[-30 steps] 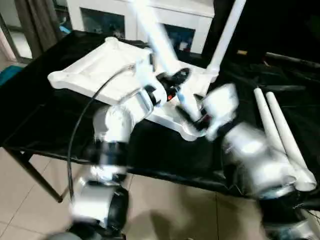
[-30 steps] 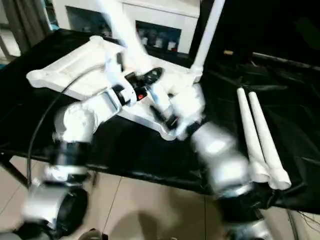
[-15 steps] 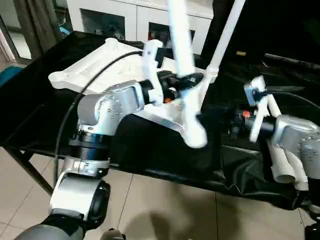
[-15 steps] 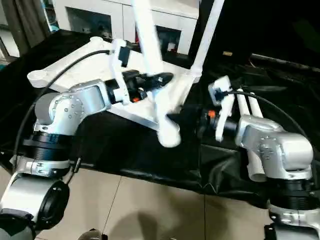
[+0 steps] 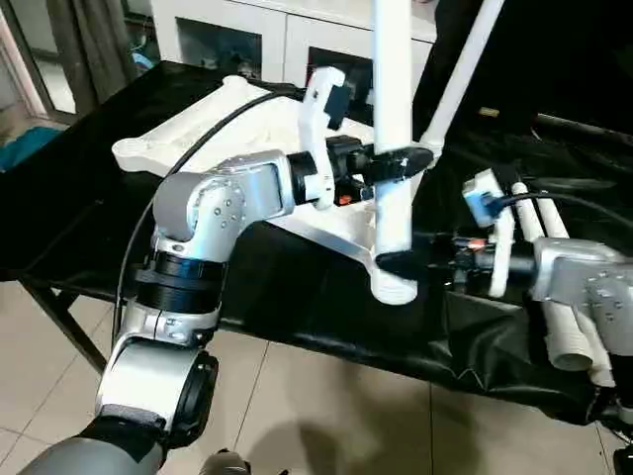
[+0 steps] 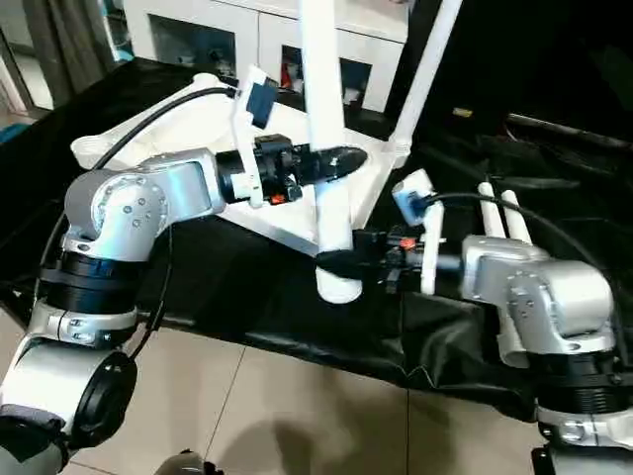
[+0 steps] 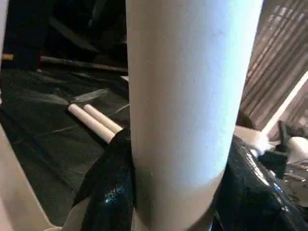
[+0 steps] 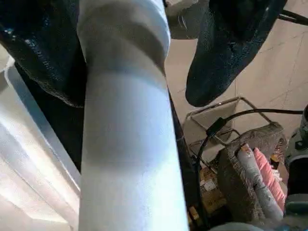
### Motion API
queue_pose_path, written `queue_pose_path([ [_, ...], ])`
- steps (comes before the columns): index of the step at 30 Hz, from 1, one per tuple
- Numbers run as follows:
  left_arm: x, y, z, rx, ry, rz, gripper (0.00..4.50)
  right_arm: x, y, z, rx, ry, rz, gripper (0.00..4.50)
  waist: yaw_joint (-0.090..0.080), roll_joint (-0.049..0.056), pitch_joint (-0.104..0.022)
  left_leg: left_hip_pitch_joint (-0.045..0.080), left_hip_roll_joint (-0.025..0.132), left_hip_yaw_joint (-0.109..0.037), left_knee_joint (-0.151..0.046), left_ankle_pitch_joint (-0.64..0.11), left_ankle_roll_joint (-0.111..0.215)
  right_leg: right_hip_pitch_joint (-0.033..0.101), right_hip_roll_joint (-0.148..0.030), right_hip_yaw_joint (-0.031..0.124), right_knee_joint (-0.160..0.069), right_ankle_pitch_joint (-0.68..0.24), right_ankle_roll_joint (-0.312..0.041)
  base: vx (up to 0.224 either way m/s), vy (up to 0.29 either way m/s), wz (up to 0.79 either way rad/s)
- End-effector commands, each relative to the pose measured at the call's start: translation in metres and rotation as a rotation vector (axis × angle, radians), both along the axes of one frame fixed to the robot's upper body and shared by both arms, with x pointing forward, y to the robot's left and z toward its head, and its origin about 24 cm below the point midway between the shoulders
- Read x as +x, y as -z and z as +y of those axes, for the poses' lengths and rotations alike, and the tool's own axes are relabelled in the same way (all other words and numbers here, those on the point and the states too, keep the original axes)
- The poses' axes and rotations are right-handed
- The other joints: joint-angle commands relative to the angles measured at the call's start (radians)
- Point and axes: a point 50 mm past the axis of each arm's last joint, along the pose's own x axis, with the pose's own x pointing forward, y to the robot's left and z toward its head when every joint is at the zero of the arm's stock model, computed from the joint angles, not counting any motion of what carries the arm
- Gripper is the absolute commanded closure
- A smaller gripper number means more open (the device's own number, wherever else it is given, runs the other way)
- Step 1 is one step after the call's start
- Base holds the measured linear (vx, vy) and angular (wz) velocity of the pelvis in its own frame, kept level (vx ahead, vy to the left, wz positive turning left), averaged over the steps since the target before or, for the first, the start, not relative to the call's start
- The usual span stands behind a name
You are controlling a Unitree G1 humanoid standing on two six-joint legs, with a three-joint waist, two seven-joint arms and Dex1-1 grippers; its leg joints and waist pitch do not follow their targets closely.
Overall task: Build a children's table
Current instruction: Pick table leg
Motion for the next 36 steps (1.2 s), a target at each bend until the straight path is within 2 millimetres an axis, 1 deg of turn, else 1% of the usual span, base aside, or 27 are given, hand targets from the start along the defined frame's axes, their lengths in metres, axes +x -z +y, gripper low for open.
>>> queue_pose_path([
  [1,-0.0056,-0.0078,-0.0075,0.000,0.044,-0.033,2.64,0.0010,-0.0050,0.0035,-0.004,-0.009,-0.027,1.19,0.002,-0.011,-0.076,0.010,0.020,-0.011,-0.056,-0.073,-0.013,0.059,-0.063,0.045,-0.077,-0.129,-0.153,0.000,0.000,0.00],
  [6,-0.0055,-0.0061,-0.0093,0.012,0.045,-0.038,2.64,0.0020,-0.0054,0.0062,-0.002,-0.010,-0.033,1.19,0.002,-0.011,-0.075,0.010,0.020,-0.011,-0.056,-0.074,-0.013,0.059,-0.063,0.045,-0.078,-0.138,-0.147,0.000,0.000,0.00],
  [7,-0.0057,-0.0058,-0.0096,0.014,0.047,-0.040,2.64,0.0022,-0.0054,0.0070,-0.003,-0.011,-0.035,1.19,0.002,-0.014,-0.076,0.009,0.020,-0.011,-0.056,-0.073,-0.014,0.060,-0.063,0.045,-0.078,-0.141,-0.145,0.000,0.000,0.00],
  [10,-0.0064,-0.0057,-0.0105,0.016,0.054,-0.043,2.64,0.0026,-0.0049,0.0080,-0.006,-0.011,-0.039,1.19,0.002,-0.011,-0.076,0.010,0.021,-0.012,-0.057,-0.075,-0.017,0.058,-0.063,0.045,-0.078,-0.146,-0.142,0.000,0.000,0.00],
  [11,-0.0075,-0.0057,-0.0111,0.016,0.063,-0.046,2.64,0.0027,-0.0041,0.0086,-0.009,-0.013,-0.040,1.19,0.002,-0.014,-0.076,0.010,0.021,-0.011,-0.056,-0.073,-0.016,0.059,-0.063,0.044,-0.077,-0.144,-0.142,0.000,0.000,0.00],
  [13,-0.0081,-0.0054,-0.0112,0.019,0.067,-0.048,2.64,0.0026,-0.0039,0.0089,-0.010,-0.014,-0.041,1.19,0.001,-0.015,-0.076,0.009,0.020,-0.011,-0.056,-0.069,-0.015,0.059,-0.063,0.045,-0.077,-0.140,-0.142,0.000,0.000,0.00],
  [16,-0.0089,-0.0043,-0.0113,0.026,0.073,-0.052,2.64,0.0027,-0.0036,0.0088,-0.014,-0.017,-0.042,1.19,0.001,-0.014,-0.076,0.010,0.021,-0.011,-0.057,-0.070,-0.016,0.058,-0.063,0.045,-0.077,-0.137,-0.143,0.000,0.000,0.00],
  [17,-0.0094,-0.0035,-0.0114,0.029,0.075,-0.053,2.64,0.0029,-0.0032,0.0084,-0.019,-0.019,-0.043,1.46,0.001,-0.017,-0.075,0.010,0.021,-0.011,-0.057,-0.073,-0.017,0.058,-0.063,0.044,-0.078,-0.143,-0.141,0.000,0.000,0.00],
  [18,-0.0096,-0.0031,-0.0112,0.030,0.075,-0.053,2.64,0.0025,-0.0029,0.0081,-0.022,-0.020,-0.043,1.53,0.001,-0.019,-0.075,0.010,0.021,-0.011,-0.057,-0.074,-0.018,0.058,-0.063,0.044,-0.078,-0.147,-0.140,0.000,0.000,0.00],
  [19,-0.0097,-0.0028,-0.0110,0.030,0.075,-0.053,2.64,0.0020,-0.0027,0.0078,-0.024,-0.022,-0.042,1.53,0.001,-0.017,-0.074,0.010,0.022,-0.012,-0.058,-0.078,-0.020,0.058,-0.064,0.044,-0.079,-0.157,-0.138,0.000,0.000,0.00],
  [21,-0.0095,-0.0024,-0.0106,0.031,0.074,-0.052,2.64,0.0019,-0.0025,0.0076,-0.027,-0.023,-0.041,1.58,0.000,-0.017,-0.074,0.011,0.022,-0.012,-0.058,-0.080,-0.022,0.057,-0.063,0.044,-0.079,-0.156,-0.136,0.000,0.000,0.00],
  [22,-0.0096,-0.0021,-0.0105,0.032,0.075,-0.052,2.64,0.0014,-0.0020,0.0073,-0.030,-0.025,-0.040,1.72,-0.001,-0.019,-0.074,0.010,0.022,-0.011,-0.057,-0.081,-0.022,0.058,-0.063,0.044,-0.080,-0.157,-0.135,0.000,0.000,0.00],
  [24,-0.0099,-0.0012,-0.0104,0.037,0.077,-0.052,2.64,0.0007,-0.0009,0.0066,-0.036,-0.028,-0.037,2.00,0.000,-0.019,-0.074,0.011,0.022,-0.012,-0.058,-0.084,-0.025,0.057,-0.063,0.044,-0.080,-0.161,-0.130,0.000,0.000,0.00],
  [26,-0.0100,-0.0007,-0.0104,0.040,0.078,-0.053,2.64,0.0003,-0.0002,0.0062,-0.041,-0.031,-0.036,2.06,0.000,-0.019,-0.075,0.012,0.022,-0.012,-0.057,-0.078,-0.026,0.057,-0.063,0.045,-0.078,-0.148,-0.133,0.000,0.000,0.00],
  [28,-0.0100,-0.0002,-0.0104,0.042,0.079,-0.053,2.64,-0.0001,0.0004,0.0061,-0.044,-0.033,-0.035,2.29,0.000,-0.021,-0.075,0.011,0.022,-0.012,-0.057,-0.077,-0.027,0.058,-0.062,0.045,-0.077,-0.139,-0.135,0.000,0.000,0.00],
  [29,-0.0101,0.0001,-0.0107,0.043,0.081,-0.053,2.64,-0.0004,0.0009,0.0057,-0.048,-0.035,-0.035,2.38,0.000,-0.020,-0.075,0.011,0.022,-0.013,-0.058,-0.079,-0.027,0.058,-0.062,0.044,-0.077,-0.136,-0.137,0.000,0.000,0.00],
  [32,-0.0104,0.0002,-0.0110,0.044,0.084,-0.053,2.64,-0.0005,0.0017,0.0054,-0.052,-0.036,-0.036,2.47,-0.001,-0.022,-0.075,0.011,0.022,-0.012,-0.057,-0.081,-0.026,0.058,-0.063,0.045,-0.078,-0.140,-0.139,0.000,0.000,0.00],
  [34,-0.0104,0.0000,-0.0115,0.044,0.086,-0.055,2.64,-0.0007,0.0022,0.0059,-0.053,-0.036,-0.037,2.49,0.000,-0.020,-0.075,0.011,0.022,-0.012,-0.057,-0.083,-0.026,0.058,-0.063,0.045,-0.078,-0.141,-0.140,0.000,0.000,0.00],
  [36,-0.0105,-0.0004,-0.0116,0.043,0.086,-0.055,2.64,-0.0009,0.0025,0.0064,-0.051,-0.036,-0.037,2.51,0.000,-0.021,-0.074,0.011,0.022,-0.012,-0.057,-0.084,-0.026,0.058,-0.062,0.045,-0.078,-0.141,-0.142,0.000,0.000,0.00],
])
